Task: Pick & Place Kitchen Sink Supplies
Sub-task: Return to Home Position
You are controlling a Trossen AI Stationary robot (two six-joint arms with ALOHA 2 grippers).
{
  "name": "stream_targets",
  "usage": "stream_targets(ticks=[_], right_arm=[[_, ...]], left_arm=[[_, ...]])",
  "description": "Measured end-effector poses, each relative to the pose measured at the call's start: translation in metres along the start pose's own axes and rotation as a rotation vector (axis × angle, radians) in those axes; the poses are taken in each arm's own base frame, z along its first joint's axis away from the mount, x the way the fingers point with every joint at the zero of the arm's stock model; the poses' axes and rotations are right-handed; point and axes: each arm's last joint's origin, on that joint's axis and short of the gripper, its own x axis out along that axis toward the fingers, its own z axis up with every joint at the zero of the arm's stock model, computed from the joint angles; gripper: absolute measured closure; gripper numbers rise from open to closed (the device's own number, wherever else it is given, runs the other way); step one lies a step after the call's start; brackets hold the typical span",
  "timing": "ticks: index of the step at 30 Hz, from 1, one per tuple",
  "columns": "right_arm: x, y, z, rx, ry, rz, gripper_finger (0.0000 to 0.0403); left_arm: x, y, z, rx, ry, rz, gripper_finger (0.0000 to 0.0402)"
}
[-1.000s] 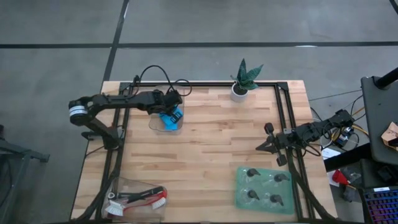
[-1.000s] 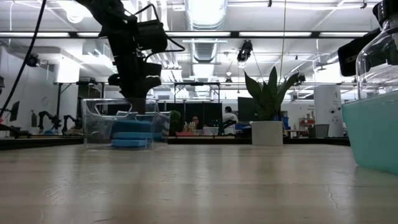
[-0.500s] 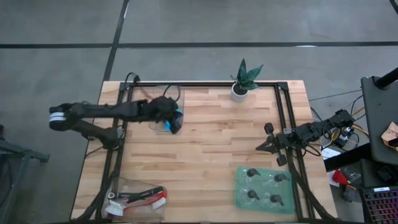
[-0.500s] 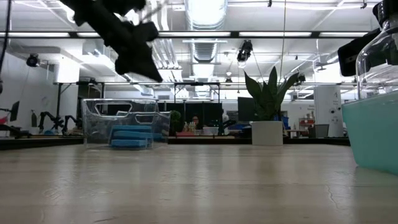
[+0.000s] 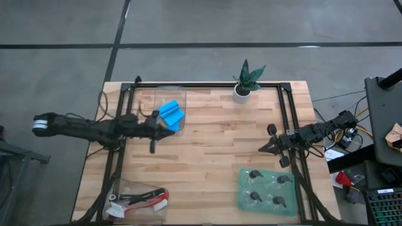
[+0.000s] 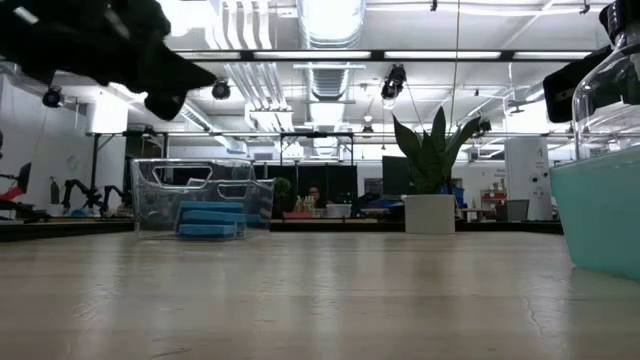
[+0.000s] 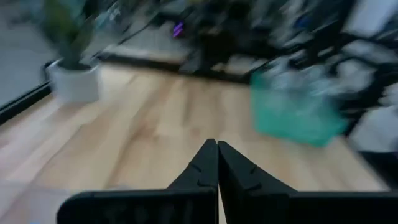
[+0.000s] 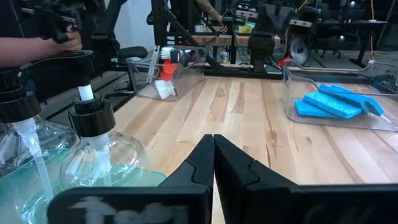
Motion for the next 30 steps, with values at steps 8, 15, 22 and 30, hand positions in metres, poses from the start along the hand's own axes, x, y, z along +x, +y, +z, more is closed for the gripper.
stream_targets(ticks=[8,15,22,30], right_arm=[[0.0,0.0,0.0,0.0,0.0,0.0,0.0394],[0.0,0.0,0.0,0.0,0.0,0.0,0.0394],[0.0,0.0,0.0,0.0,0.0,0.0,0.0394],[0.0,0.0,0.0,0.0,0.0,0.0,0.0394]], left_arm=[[-0.028,0.003,-0.028,-0.019,-0.115,-0.063,0.0401],[-0.042,0.003,-0.035,0.046,-0.135,-0.109,0.0401],[-0.051,0.006,-0.056,0.061,-0.183,-0.114,0.0401],[-0.061,0.006,-0.057,0.113,-0.207,-0.111,0.0401]])
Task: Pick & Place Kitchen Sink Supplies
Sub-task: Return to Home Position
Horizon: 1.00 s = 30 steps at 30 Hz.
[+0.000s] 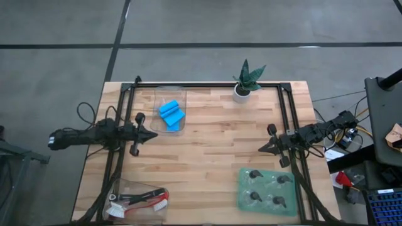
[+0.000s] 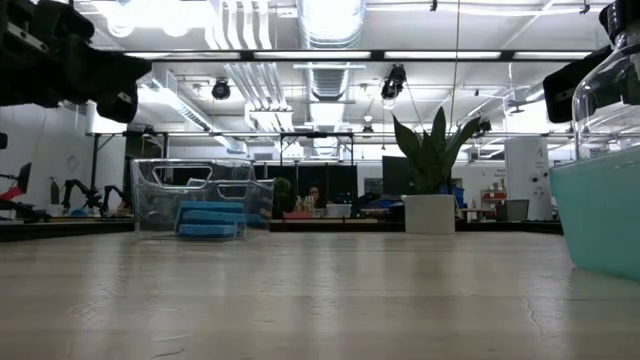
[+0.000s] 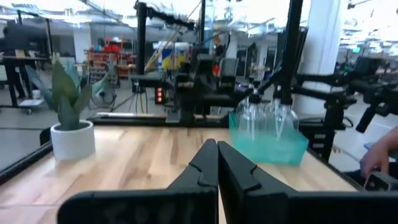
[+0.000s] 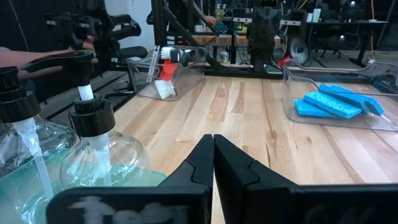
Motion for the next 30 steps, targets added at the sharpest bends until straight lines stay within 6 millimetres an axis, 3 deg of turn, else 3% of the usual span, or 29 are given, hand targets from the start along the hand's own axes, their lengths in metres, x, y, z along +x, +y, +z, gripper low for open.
stream_targets(ticks=[30], right_arm=[[0.0,0.0,0.0,0.0,0.0,0.0,0.0394]], left_arm=[[0.001,0.002,-0.009,-0.022,0.092,0.047,0.0401]])
